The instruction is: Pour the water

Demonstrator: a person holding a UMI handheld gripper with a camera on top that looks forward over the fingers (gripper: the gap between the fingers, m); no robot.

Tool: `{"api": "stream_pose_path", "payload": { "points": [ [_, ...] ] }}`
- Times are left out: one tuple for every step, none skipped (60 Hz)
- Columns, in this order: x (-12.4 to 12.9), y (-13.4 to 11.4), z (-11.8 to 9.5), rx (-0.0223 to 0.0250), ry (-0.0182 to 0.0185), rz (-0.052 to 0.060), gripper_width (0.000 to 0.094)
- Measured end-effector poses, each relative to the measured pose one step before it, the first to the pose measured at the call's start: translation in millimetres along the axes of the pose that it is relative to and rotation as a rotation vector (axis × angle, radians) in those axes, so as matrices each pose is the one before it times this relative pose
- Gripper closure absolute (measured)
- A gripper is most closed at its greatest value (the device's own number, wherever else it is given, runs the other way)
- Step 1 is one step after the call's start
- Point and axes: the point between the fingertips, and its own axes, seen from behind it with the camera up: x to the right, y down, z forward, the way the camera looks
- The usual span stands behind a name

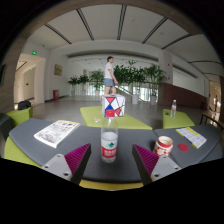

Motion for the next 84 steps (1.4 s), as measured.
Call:
{"api": "stream_pose_path", "payload": {
  "points": [
    [-2.53, 0.14, 10.81, -0.00089, 0.00059, 0.004, 0.0088],
    [-2.25, 0.54, 10.74, -0.00197, -0.00064, 0.0042, 0.009],
    [-2.55, 0.72, 10.52, -0.00186, -0.0018, 0.0041, 0.009],
    [-3.12, 1.74, 10.24, 0.00052, -0.00128, 0.0037, 0.0086],
    [-1.61, 0.42, 9.71, 0.00081, -0.00105, 0.003, 0.0085],
    [-1.43, 0.78, 9.06, 0.00083, 0.00029, 0.0028, 0.0087],
    [-0.97, 1.28, 9.33, -0.00128, 0.00111, 0.0015, 0.0086],
    [-0.66, 1.89, 8.85, -0.00433, 0.00155, -0.0002, 0.0091],
    [-0.12, 1.57, 11.31, -0.00534, 0.00126, -0.0022, 0.0094],
    [-0.65, 1.82, 8.23, -0.00397, 0.00161, -0.0014, 0.0096],
    [-1.92, 1.66, 5.2, -0.00404, 0.00335, 0.0009, 0.0103],
    [0.38, 1.76, 7.32, -0.00381, 0.00467, 0.0006, 0.0106],
    [0.57, 1.51, 6.99, -0.00222, 0.00429, 0.0, 0.0108],
    [0.37, 0.9, 6.35, -0.00147, 0.00386, 0.0003, 0.0109],
    [0.23, 0.58, 5.89, -0.00071, 0.0028, 0.0013, 0.0115],
    [0.04, 0.83, 5.68, -0.00108, 0.00182, 0.0004, 0.0123],
    [1.93, 0.42, 3.96, -0.00196, 0.00323, -0.0023, 0.0131],
    [-1.18, 1.65, 7.65, -0.00126, 0.00665, -0.0033, 0.0139],
    [1.98, 1.08, 5.03, -0.00149, 0.00854, -0.0048, 0.0153],
    [2.61, 1.61, 4.62, -0.00399, 0.01049, -0.0046, 0.0171],
    [2.1, 2.0, 4.13, -0.00608, 0.00865, -0.0033, 0.0195],
    [1.22, 2.28, 3.73, -0.00703, 0.0057, -0.0022, 0.0212],
    [0.31, 2.05, 3.08, -0.00568, 0.00146, -0.0009, 0.0233],
    [-0.8, 1.92, 2.25, -0.00324, -0.00082, 0.0004, 0.0255],
    [0.17, 1.98, 2.51, 0.00084, -0.00339, 0.0011, 0.029],
    [-1.57, 0.44, 1.57, 0.00242, -0.00695, 0.001, 0.0333],
    [-2.45, -0.86, 1.34, 0.00724, -0.00845, 0.0003, 0.0375],
    [-0.51, -0.87, 0.74, 0.00691, -0.00299, -0.0013, 0.0415],
    [-0.58, -0.68, 0.4, 0.00496, -0.0035, 0.0004, 0.0418],
    [-0.32, -0.73, -0.1, 0.00376, -0.0029, 0.0005, 0.0413],
    [-0.08, -0.5, 0.0, 0.00293, -0.00253, -0.0013, 0.0454],
    [0.64, -1.47, 0.55, 0.00268, 0.00034, -0.0022, 0.0459],
    [0.93, 0.23, -0.09, 0.00176, 0.00144, -0.0036, 0.0467],
    [-0.56, -0.44, -0.82, 0.00388, 0.0017, -0.0019, 0.0486],
    [0.51, -0.04, -0.51, 0.00188, 0.00166, 0.001, 0.0517],
    [0.12, -0.88, -0.45, 0.00413, 0.00004, 0.0026, 0.0527],
    [-0.29, -1.0, -0.56, 0.00465, -0.00263, 0.0013, 0.0557],
    [-0.53, -1.25, -0.59, 0.00604, -0.0036, 0.0004, 0.0562],
    [-0.69, -1.33, -0.59, 0.00609, -0.00562, -0.0032, 0.058],
    [0.85, -1.73, -1.12, 0.0041, -0.0047, -0.0026, 0.0599],
    [-0.61, -2.41, -0.41, 0.00743, -0.005, -0.0015, 0.0599],
    [-0.83, -1.55, -1.42, 0.006, -0.00745, -0.0039, 0.057],
    [-0.75, -2.49, -1.5, 0.00661, -0.00826, -0.0041, 0.0631],
    [-0.69, -3.47, -1.73, 0.01065, -0.00709, 0.0008, 0.0632],
    [-0.82, -2.53, -1.98, 0.00464, -0.008, 0.0008, 0.0631],
    [-0.84, -3.92, -2.28, 0.00841, -0.00787, 0.0023, 0.063],
    [-0.37, -3.9, -2.46, 0.00761, -0.00831, 0.0049, 0.0631],
    [-0.84, -5.33, -2.62, 0.00933, -0.01063, 0.0071, 0.063],
    [-1.3, -4.85, -3.86, 0.00932, -0.01437, 0.008, 0.0632],
    [-1.2, -5.63, -3.12, 0.00996, -0.01395, 0.0114, 0.0632],
    [-0.76, -6.43, -3.19, 0.01108, -0.01276, 0.0156, 0.0634],
    [-0.16, -6.6, -3.2, 0.01142, -0.01298, 0.0172, 0.0631],
    [-0.49, -7.06, -3.35, 0.01112, -0.01508, 0.0187, 0.063],
    [-3.74, -7.56, -1.01, 0.01061, -0.0155, 0.0225, 0.0633],
    [2.83, -7.38, -5.27, 0.01449, -0.02218, 0.0267, 0.0632],
    [-0.22, -8.06, -3.67, 0.0112, -0.018, 0.0283, 0.0632],
    [0.12, -8.04, -3.5, 0.01135, -0.01743, 0.0313, 0.0632],
    [-0.29, -7.85, -3.33, 0.00889, -0.01875, 0.0326, 0.0632],
    [-4.87, -7.91, -1.15, 0.00426, -0.01715, 0.034, 0.0632],
    [-1.01, -7.34, -3.05, 0.006, -0.02073, 0.0386, 0.0631],
    [-0.42, -7.65, -2.74, 0.00609, -0.02051, 0.0435, 0.063],
    [-2.92, -6.0, -2.34, 0.00709, -0.01868, 0.0471, 0.0629],
    [-1.09, -7.17, -2.36, 0.00414, -0.02283, 0.0495, 0.063],
    [7.76, -7.53, 0.31, 0.00438, -0.02939, 0.0542, 0.0629],
    [-1.02, -6.56, -2.36, 0.00179, -0.0234, 0.0543, 0.0629],
    [-8.69, -4.3, -4.17, 0.00035, -0.01615, 0.0538, 0.0631],
    [9.08, -8.56, 0.21, 0.00357, -0.02684, 0.0611, 0.0631],
    [0.06, -6.39, -2.03, 0.0021, -0.02166, 0.0599, 0.0629],
    [0.21, -6.37, -2.25, 0.00225, -0.02151, 0.0613, 0.063],
    [0.35, -5.77, -1.41, 0.00251, -0.02153, 0.063, 0.0631],
    [-11.89, 1.85, -1.35, 0.00285, -0.01384, 0.0609, 0.063],
    [12.05, -11.55, 3.94, 0.00229, -0.03107, 0.0643, 0.0632],
    [-1.06, -5.96, -0.94, 0.00156, -0.02383, 0.0615, 0.0633],
    [-0.23, -5.82, -1.02, 0.00309, -0.02149, 0.0606, 0.0631],
    [0.67, -5.36, -1.25, 0.00439, -0.01955, 0.06, 0.0632],
    [0.95, -5.09, -0.93, 0.00372, -0.0181, 0.0592, 0.0629],
    [0.95, -5.01, -1.71, 0.00332, -0.01731, 0.0569, 0.0631],
    [-4.21, 1.12, -6.38, 0.00476, -0.00886, 0.0536, 0.063],
    [6.42, -7.88, 2.6, 0.00631, -0.01862, 0.0529, 0.0631],
    [1.03, -8.09, 1.63, 0.00775, -0.01015, 0.0532, 0.0631],
    [2.56, -4.41, -1.31, 0.00579, -0.01033, 0.0472, 0.0628],
    [3.41, -5.41, -1.94, 0.00798, -0.00727, 0.0449, 0.0627],
    [3.43, -5.69, -1.38, 0.0095, -0.00437, 0.0426, 0.0631],
    [4.12, -5.49, -0.77, 0.00851, -0.00394, 0.0384, 0.063]
  ]
}}
